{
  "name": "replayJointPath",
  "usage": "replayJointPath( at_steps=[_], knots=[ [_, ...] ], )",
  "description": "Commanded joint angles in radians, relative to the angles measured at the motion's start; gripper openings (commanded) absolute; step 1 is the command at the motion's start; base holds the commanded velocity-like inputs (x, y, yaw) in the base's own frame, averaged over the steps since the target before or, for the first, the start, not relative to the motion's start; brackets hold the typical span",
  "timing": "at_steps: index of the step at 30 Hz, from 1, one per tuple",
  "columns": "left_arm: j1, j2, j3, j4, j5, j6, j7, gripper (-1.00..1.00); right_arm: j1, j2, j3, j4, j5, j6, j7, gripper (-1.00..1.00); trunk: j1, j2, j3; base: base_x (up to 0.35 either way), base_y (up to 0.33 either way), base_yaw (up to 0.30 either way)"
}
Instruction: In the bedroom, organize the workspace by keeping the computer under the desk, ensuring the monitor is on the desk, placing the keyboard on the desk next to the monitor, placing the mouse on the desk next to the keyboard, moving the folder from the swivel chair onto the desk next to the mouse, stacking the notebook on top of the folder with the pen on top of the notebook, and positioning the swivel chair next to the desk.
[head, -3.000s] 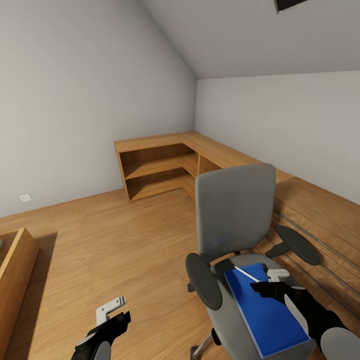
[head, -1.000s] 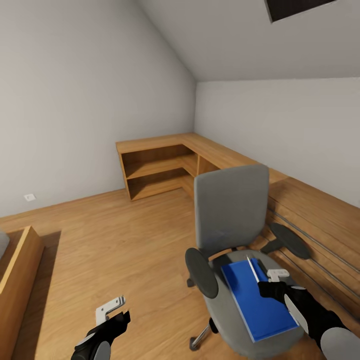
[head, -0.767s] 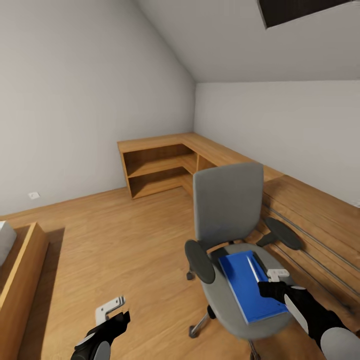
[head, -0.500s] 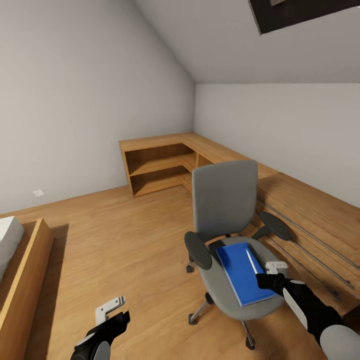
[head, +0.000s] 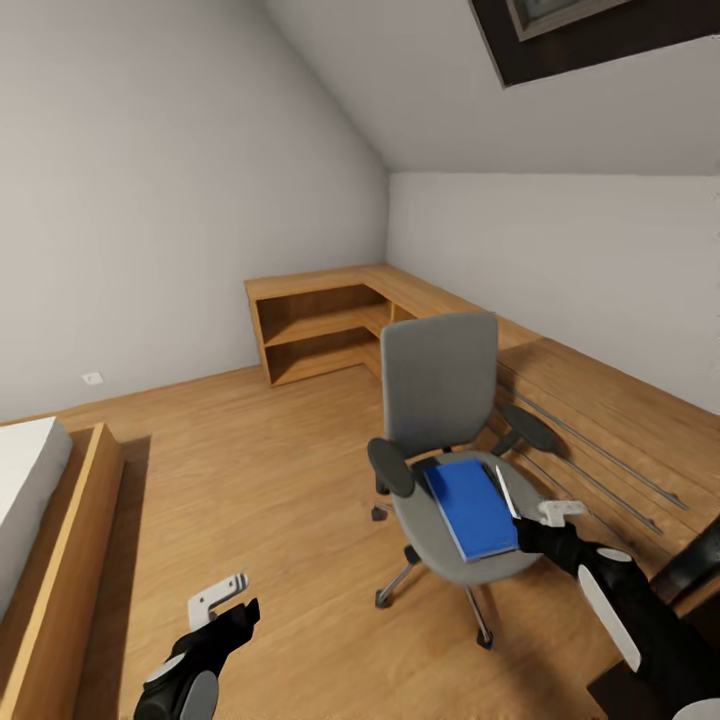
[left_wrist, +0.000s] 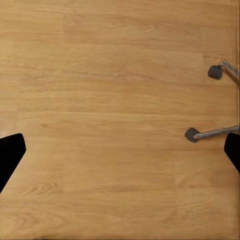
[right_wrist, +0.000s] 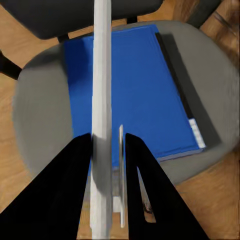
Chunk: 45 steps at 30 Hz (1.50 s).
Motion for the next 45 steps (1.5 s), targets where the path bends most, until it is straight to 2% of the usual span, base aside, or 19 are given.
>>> replayJointPath(
  at_steps=[1, 2, 5, 9, 15, 20, 23, 24, 31, 38, 41, 45],
  knots=[
    [-0.001, 0.0, -0.005, -0.005, 0.01, 0.002, 0.009, 1.0, 0.014, 0.0, -0.018, -0.034, -0.01, 0.029, -0.007, -1.0, -0.004, 0.007, 0.002, -0.191, 0.0, 0.0],
    [0.0, 0.0, -0.019, -0.009, 0.009, 0.002, 0.01, 1.0, 0.035, 0.004, -0.051, -0.092, -0.019, 0.071, -0.023, -1.0, -0.008, 0.014, 0.005, -0.123, 0.0, 0.0],
    [0.0, 0.001, -0.044, -0.013, 0.008, 0.002, 0.013, 1.0, 0.062, 0.019, -0.1, -0.193, -0.037, 0.151, -0.048, -1.0, -0.02, 0.035, 0.015, -0.067, 0.0, 0.0],
    [0.0, 0.002, -0.059, -0.014, 0.008, 0.002, 0.014, 1.0, 0.072, 0.027, -0.118, -0.234, -0.044, 0.189, -0.057, -1.0, -0.035, 0.063, 0.027, -0.02, 0.0, 0.0],
    [0.0, 0.002, -0.064, -0.016, 0.007, 0.001, 0.014, 1.0, 0.075, 0.03, -0.125, -0.249, -0.048, 0.204, -0.06, -1.0, -0.058, 0.105, 0.046, -0.004, 0.0, 0.0],
    [0.0, 0.002, -0.066, -0.016, 0.007, 0.0, 0.014, 1.0, 0.096, 0.034, -0.134, -0.302, -0.051, 0.225, -0.062, -1.0, -0.077, 0.14, 0.062, 0.0, 0.0, 0.0],
    [0.0, 0.002, -0.066, -0.016, 0.007, -0.001, 0.014, 1.0, 0.117, 0.04, -0.157, -0.334, -0.063, 0.234, -0.062, -1.0, -0.089, 0.161, 0.071, 0.0, 0.0, 0.0],
    [0.0, 0.001, -0.068, -0.013, 0.007, -0.001, 0.014, 1.0, 0.125, 0.042, -0.192, -0.344, -0.069, 0.238, -0.062, -1.0, -0.093, 0.168, 0.075, 0.0, 0.0, -0.127],
    [0.0, 0.002, -0.111, -0.007, 0.006, 0.0, 0.014, 1.0, 0.127, 0.043, -0.204, -0.346, -0.073, 0.239, -0.062, -1.0, -0.119, 0.217, 0.1, 0.0, 0.0, -0.201],
    [0.0, 0.002, -0.143, 0.005, 0.006, -0.001, 0.017, 1.0, 0.129, 0.043, -0.205, -0.349, -0.092, 0.238, -0.062, -1.0, -0.146, 0.266, 0.123, 0.0, 0.0, -0.023],
    [0.0, 0.002, -0.147, 0.005, 0.006, -0.001, 0.017, 1.0, 0.129, 0.044, -0.25, -0.344, -0.094, 0.239, -0.062, -1.0, -0.158, 0.287, 0.132, 0.0, 0.0, -0.114],
    [0.0, 0.001, -0.147, 0.006, 0.007, -0.001, 0.017, 1.0, 0.129, 0.045, -0.271, -0.342, -0.094, 0.24, -0.062, -1.0, -0.173, 0.315, 0.145, 0.0, 0.0, -0.226]
  ],
)
